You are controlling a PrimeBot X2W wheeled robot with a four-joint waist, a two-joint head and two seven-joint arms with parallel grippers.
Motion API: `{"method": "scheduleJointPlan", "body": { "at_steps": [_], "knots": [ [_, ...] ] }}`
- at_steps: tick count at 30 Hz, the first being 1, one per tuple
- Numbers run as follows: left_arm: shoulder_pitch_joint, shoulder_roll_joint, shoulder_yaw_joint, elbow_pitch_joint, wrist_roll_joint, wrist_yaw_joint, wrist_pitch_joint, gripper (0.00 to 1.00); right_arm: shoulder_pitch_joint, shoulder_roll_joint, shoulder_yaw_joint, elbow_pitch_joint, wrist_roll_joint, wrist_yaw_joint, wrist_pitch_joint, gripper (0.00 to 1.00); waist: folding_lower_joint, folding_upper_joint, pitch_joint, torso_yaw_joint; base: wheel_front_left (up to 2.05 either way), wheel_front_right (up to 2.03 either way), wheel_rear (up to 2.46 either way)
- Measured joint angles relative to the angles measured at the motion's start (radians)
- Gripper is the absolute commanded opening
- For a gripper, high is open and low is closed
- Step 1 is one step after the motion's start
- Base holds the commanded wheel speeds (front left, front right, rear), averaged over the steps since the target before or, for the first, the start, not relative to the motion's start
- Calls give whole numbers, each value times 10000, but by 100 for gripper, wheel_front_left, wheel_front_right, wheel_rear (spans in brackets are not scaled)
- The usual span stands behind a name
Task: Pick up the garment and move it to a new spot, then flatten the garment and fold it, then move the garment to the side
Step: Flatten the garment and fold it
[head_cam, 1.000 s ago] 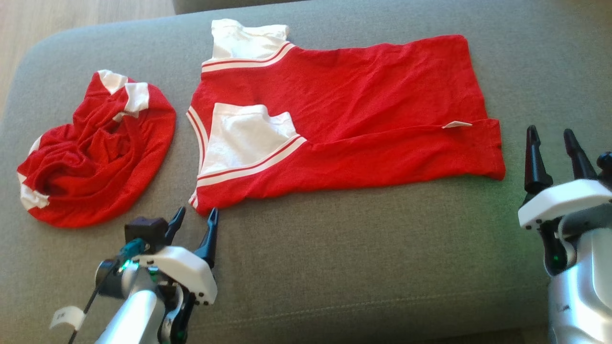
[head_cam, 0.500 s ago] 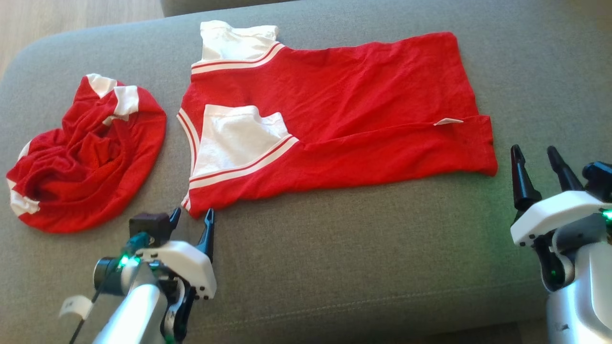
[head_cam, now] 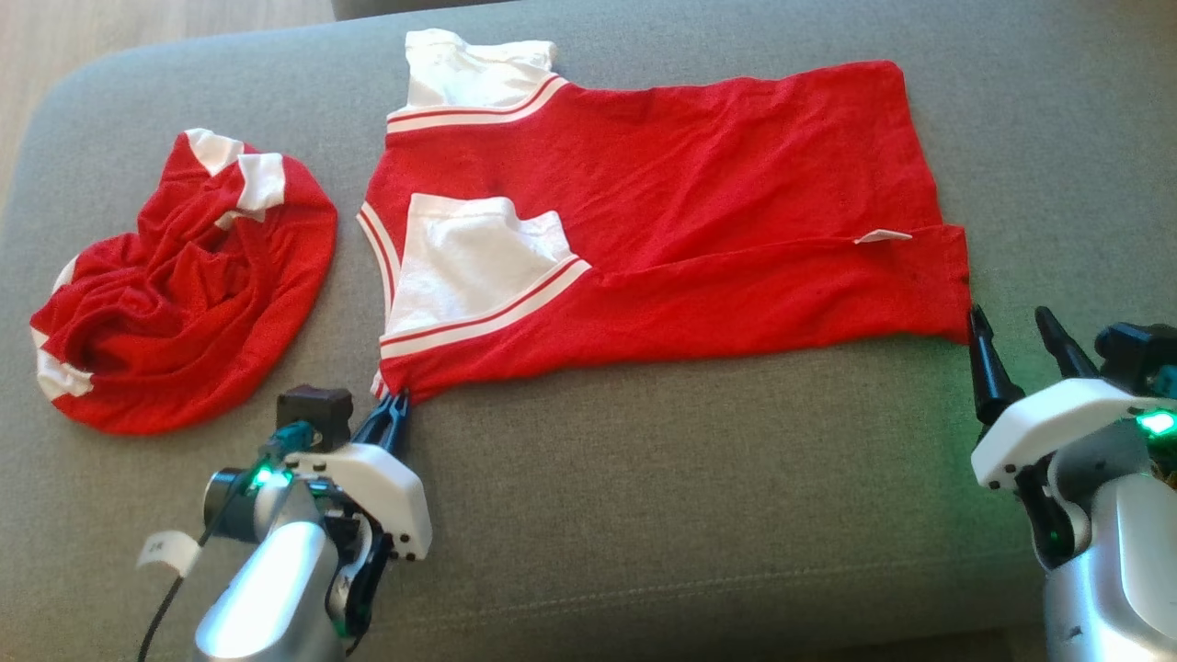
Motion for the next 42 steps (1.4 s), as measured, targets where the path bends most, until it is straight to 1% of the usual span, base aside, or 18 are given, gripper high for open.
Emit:
{"method": "scheduleJointPlan", "body": {
  "at_steps": [3, 6, 9, 14, 17, 18, 20, 21, 23, 24, 25, 26, 27, 28, 29, 35, 39, 42],
  "knots": [
    [-2, -31, -127, 127, 0, -90, -35, 0, -58, 0, -267, 290, -301, 0, -15, 100, 0, 0, -79, 43, 0, 0, 0],
    [-2, -31, -171, 173, 0, -132, -79, 0, -119, 0, -378, 604, -320, 0, -12, 100, 0, 0, -111, 69, 0, 0, 0],
    [-1, -17, -207, 176, 0, -140, -88, 0, -394, 2, -422, 1174, -336, 0, -10, 100, 0, 0, -99, 70, 0, 0, 0],
    [-14, 67, -230, 146, 0, -174, -94, 0, -1377, 0, -579, 2268, -228, 0, -6, 100, 0, 0, -23, 87, 0, 0, 0],
    [-74, 96, -259, 105, 0, -125, -92, 0, -2024, 0, -761, 3269, -267, 0, 86, 100, 0, 0, 25, 179, 0, 0, 0],
    [-82, 111, -267, 92, 2, -121, -90, 0, -2116, 0, -834, 3501, -309, 0, 90, 100, 0, 0, 30, 215, 0, 0, 0],
    [-86, 148, -272, 54, 2, -109, -90, 0, -2241, -2, -1014, 3937, -431, 0, 107, 96, 0, 0, 39, 293, 0, 0, 0],
    [-87, 161, -274, 35, 2, -105, -90, 0, -2292, -2, -1112, 4138, -570, 0, 186, 96, 0, 0, 46, 332, 0, 0, 0],
    [-87, 184, -284, -4, 2, -65, -90, 0, -2356, -2, -1264, 4468, -863, 0, 288, 93, 0, 0, 63, 401, 0, 0, 0],
    [-87, 196, -290, -27, 2, -56, -92, 0, -2409, -2, -1329, 4579, -1003, 0, 318, 93, 0, 0, 72, 430, 0, 0, 0],
    [-87, 201, -295, -40, 2, -33, -94, 0, -2502, -12, -1417, 4677, -1095, 0, 374, 88, 0, 0, 78, 458, 0, 0, 0],
    [-88, 203, -303, -61, 2, -31, -123, 0, -2610, -25, -1475, 4771, -1197, 0, 424, 65, 0, 0, 84, 486, 0, 0, 0],
    [-88, 205, -311, -86, 2, -21, -123, 0, -2719, -35, -1490, 4859, -1306, 0, 476, 35, 0, 0, 86, 511, 0, 0, 0],
    [-88, 209, -316, -104, 2, 0, -150, 0, -2816, -36, -1503, 4947, -1363, 0, 506, 6, 0, 0, 82, 531, 0, 0, 0],
    [-88, 219, -320, -121, 4, 38, -184, 0, -2900, -36, -1507, 5049, -1377, 2, 516, 0, 0, 0, 70, 543, 0, 0, 0],
    [-73, 328, -414, -272, 17, 6, -443, 0, -2838, -29, -1331, 5210, -1467, 0, 318, 0, 0, 0, -174, 527, 0, 0, 0],
    [88, 575, -462, -640, 81, -50, -606, 0, -2495, -94, -754, 5099, -1166, 2, 104, 0, 0, 0, -418, 431, 0, 0, 0],
    [431, 777, -579, -1009, 109, -50, -602, 0, -2066, -341, -347, 4817, -794, 2, -27, 0, 0, 0, -614, 330, 0, 0, 0]
  ]
}}
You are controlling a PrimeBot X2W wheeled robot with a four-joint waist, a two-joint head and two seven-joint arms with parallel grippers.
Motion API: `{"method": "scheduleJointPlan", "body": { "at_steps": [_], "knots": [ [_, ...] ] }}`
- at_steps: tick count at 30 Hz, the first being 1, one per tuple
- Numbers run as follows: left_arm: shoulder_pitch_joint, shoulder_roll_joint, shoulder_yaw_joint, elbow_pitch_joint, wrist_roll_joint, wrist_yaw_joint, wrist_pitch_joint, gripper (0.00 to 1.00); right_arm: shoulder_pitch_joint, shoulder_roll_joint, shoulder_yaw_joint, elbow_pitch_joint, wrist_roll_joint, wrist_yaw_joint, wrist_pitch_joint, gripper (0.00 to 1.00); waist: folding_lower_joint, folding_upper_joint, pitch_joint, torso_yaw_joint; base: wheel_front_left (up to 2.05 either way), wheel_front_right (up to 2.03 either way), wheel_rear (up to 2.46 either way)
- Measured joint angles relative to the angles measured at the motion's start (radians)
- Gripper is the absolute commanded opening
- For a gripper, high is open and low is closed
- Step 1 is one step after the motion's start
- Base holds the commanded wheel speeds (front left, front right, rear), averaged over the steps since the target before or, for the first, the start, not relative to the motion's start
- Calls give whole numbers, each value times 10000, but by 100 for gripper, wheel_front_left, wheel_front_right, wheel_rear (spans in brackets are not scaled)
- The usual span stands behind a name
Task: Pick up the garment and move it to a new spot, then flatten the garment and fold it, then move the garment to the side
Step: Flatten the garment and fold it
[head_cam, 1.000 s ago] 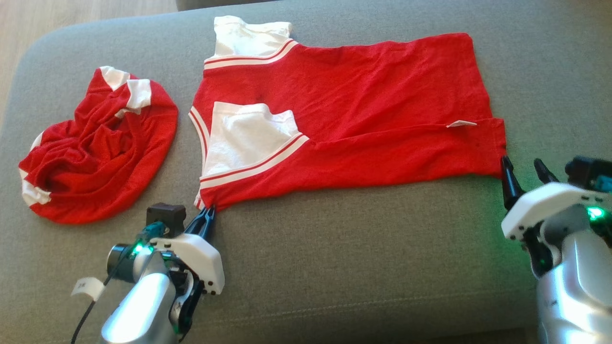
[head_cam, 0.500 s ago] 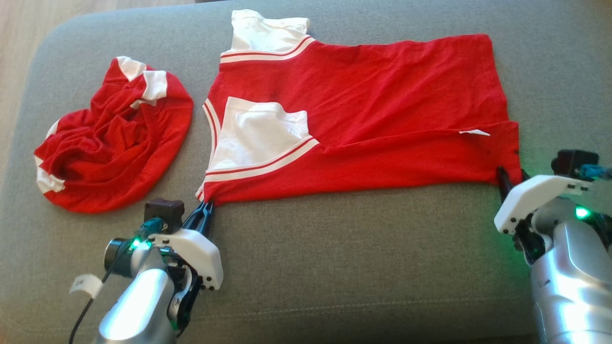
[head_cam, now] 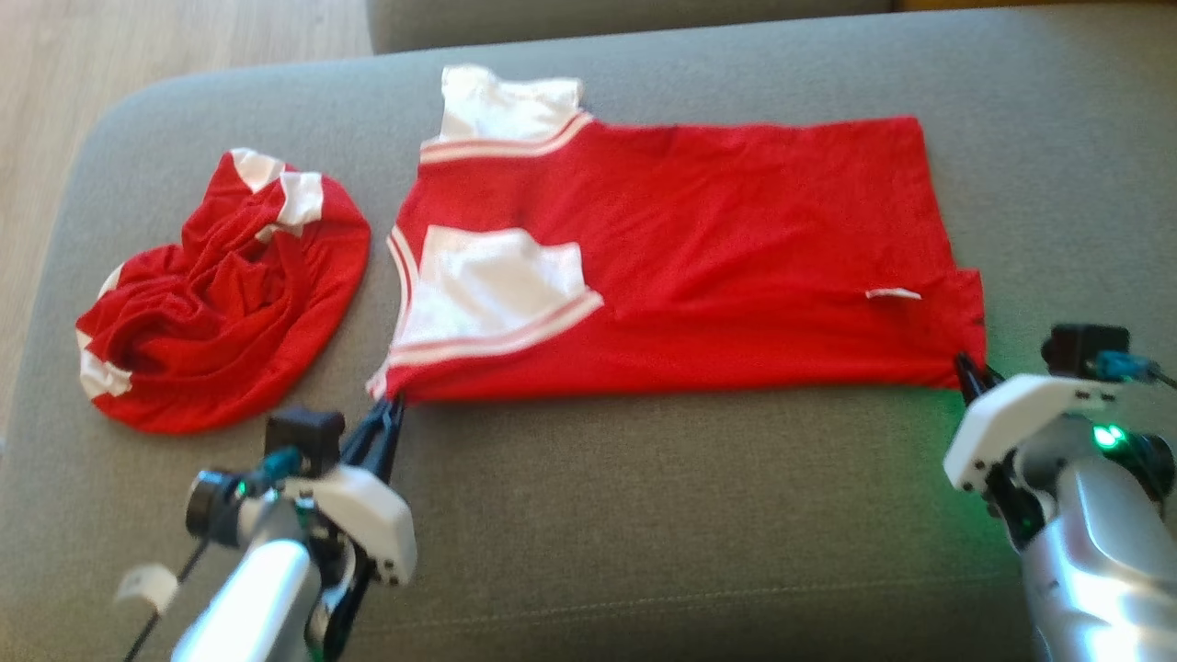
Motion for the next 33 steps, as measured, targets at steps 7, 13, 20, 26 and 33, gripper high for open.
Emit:
{"method": "scheduleJointPlan", "body": {
  "at_steps": [7, 13, 20, 26, 33],
  "knots": [
    [1277, 395, -157, -1170, -104, 29, 267, 0, 1290, -368, 773, -1233, 1312, 0, -121, 0, 0, 0, -410, -143, 0, 0, 0],
    [2195, 665, -165, -2176, -420, 104, 646, 0, 2897, -476, 957, -2527, 2186, 0, 113, 0, 0, 0, -593, -65, 0, 0, 0],
    [2925, 805, -173, -2794, -1137, 194, 1475, 0, 3818, -614, 920, -3695, 2602, -2, 759, 0, 0, 0, -639, -54, 0, 0, 0],
    [3267, 696, -339, -2824, -1415, 295, 2213, 5, 4029, -617, 731, -4002, 2545, -2, 1087, 59, 0, 0, -695, -34, 0, 0, 0],
    [3278, 660, -79, -3229, -1371, 1120, 2380, 100, 4341, -594, 742, -5311, 2197, -2, 658, 100, 0, 0, -683, -36, 0, 0, 0]
  ]
}}
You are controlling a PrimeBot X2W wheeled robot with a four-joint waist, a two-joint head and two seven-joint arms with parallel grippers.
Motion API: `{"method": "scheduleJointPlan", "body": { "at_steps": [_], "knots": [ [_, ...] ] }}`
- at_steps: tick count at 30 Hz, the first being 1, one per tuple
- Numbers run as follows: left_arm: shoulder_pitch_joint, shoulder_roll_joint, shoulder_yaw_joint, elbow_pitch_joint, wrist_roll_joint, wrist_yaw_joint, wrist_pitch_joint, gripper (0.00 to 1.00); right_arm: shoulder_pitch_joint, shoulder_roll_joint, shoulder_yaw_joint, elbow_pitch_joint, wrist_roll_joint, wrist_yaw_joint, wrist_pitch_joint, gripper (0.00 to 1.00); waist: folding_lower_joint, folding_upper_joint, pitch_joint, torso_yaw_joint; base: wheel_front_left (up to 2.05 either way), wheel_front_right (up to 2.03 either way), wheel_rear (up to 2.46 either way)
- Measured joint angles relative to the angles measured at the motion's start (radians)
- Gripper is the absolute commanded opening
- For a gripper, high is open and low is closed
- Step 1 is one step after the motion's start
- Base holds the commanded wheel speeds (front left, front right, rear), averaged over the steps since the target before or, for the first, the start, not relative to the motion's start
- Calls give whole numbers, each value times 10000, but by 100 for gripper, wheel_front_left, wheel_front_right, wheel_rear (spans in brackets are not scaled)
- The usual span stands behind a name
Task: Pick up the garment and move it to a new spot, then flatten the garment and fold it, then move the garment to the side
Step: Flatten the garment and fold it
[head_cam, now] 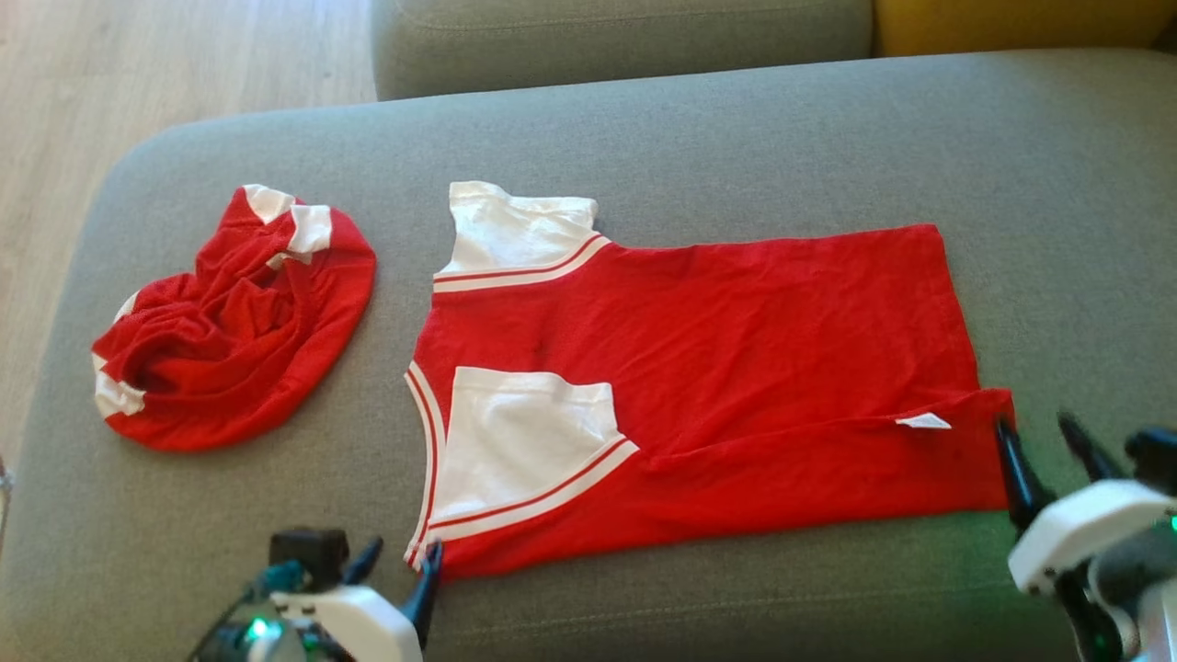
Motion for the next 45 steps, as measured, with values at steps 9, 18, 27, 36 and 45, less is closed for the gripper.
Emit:
{"method": "scheduleJointPlan", "body": {
  "at_steps": [9, 18, 27, 36, 45],
  "knots": [
    [-2290, 4, 407, -257, 270, 54, 12, 100, -364, 17, 1478, -2165, -44, 0, -1831, 100, 0, -1, 514, -230, 0, 0, 0],
    [-6687, -19, 430, 2136, 441, -1214, 1014, 100, -1435, 171, 2654, -2234, 17, 0, -2155, 100, 2, -1, 1549, -593, 0, 0, 0],
    [-9802, -36, 677, 5407, 337, -1877, 2038, 100, -2179, 174, 3022, -2011, 232, 0, -2426, 100, 3, -1, 2851, -1338, 0, 0, 0],
    [-11492, 188, 420, 7484, 732, -2144, 2291, 100, -2931, 222, 3264, -1523, 405, 0, -2863, 100, 3, 0, 3994, -2168, 0, 0, 0],
    [-12191, 215, -261, 8341, 825, -2518, 3313, 100, -3160, 301, 3256, -1166, 502, 2, -3126, 100, 0, 0, 4326, -2464, 0, 0, 0]
  ]
}}
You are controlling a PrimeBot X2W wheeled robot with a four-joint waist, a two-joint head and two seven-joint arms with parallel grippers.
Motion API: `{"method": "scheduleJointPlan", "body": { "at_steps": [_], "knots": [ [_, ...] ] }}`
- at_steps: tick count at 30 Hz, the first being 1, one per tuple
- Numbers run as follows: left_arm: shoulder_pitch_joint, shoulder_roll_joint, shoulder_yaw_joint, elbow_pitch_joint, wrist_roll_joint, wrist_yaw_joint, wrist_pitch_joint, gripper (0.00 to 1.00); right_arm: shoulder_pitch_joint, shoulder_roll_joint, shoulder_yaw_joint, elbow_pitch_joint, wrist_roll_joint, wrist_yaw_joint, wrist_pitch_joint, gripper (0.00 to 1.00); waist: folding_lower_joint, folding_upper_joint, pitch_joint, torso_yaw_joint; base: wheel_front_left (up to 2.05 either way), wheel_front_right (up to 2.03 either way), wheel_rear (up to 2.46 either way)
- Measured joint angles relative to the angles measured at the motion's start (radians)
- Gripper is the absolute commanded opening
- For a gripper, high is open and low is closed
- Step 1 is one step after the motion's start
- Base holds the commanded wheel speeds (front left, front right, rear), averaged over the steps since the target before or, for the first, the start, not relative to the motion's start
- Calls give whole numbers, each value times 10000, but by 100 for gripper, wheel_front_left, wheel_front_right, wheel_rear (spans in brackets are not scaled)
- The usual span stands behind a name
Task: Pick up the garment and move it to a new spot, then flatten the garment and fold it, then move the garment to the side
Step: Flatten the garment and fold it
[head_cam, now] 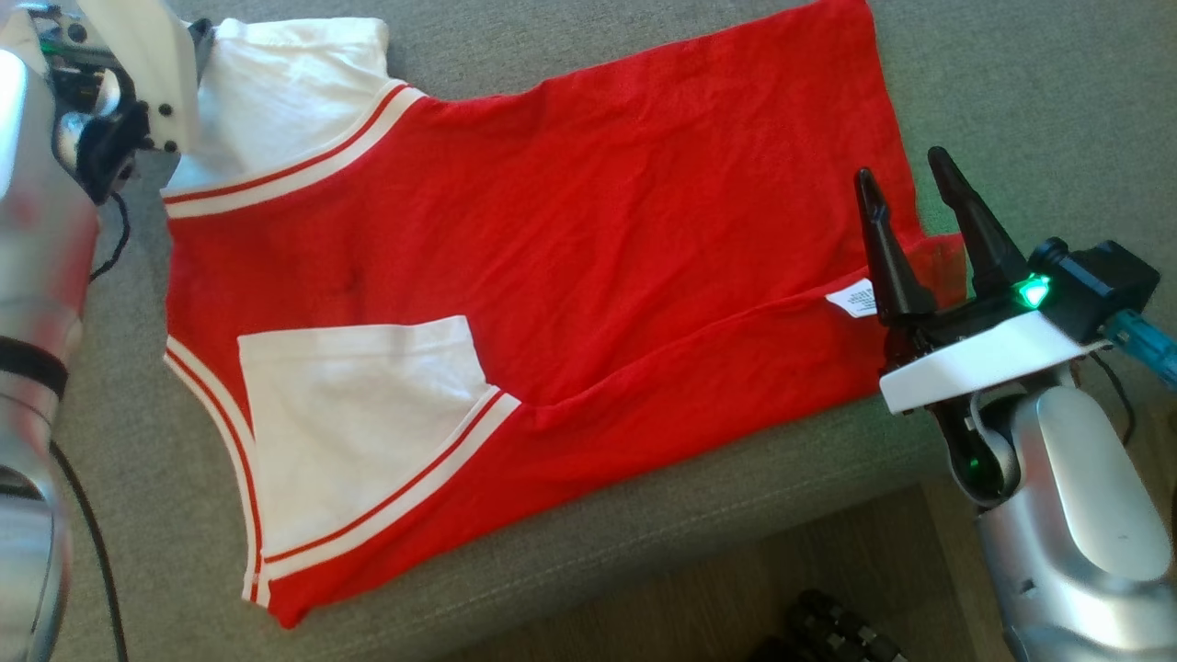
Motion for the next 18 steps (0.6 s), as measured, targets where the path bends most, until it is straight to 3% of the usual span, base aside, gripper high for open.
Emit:
{"method": "scheduleJointPlan", "body": {
  "at_steps": [11, 13, 16, 17, 18],
  "knots": [
    [-295, 4, -313, 314, -2, -12, 351, 99, -109, 42, -23, 117, 0, 0, -86, 100, 0, 0, -14, 60, 0, 0, 0],
    [-295, -2, -337, 341, -4, -13, 372, 81, -151, 56, -23, 148, 0, -2, -86, 100, 0, 0, -12, 65, 0, 0, 0],
    [-300, -15, -347, 364, -107, -84, 441, 31, -164, 96, -19, 148, 0, -2, -88, 100, 0, 0, 7, 73, 0, 0, 0],
    [-304, -25, -345, 362, -167, -86, 466, 0, -165, 100, -19, 151, 0, -2, -88, 100, 0, 0, 13, 78, 0, 0, 0],
    [-304, -33, -349, 366, -238, -86, 481, 0, -168, 100, -19, 161, 0, -2, -88, 100, 0, 0, 14, 82, 0, 0, 0]
  ]
}}
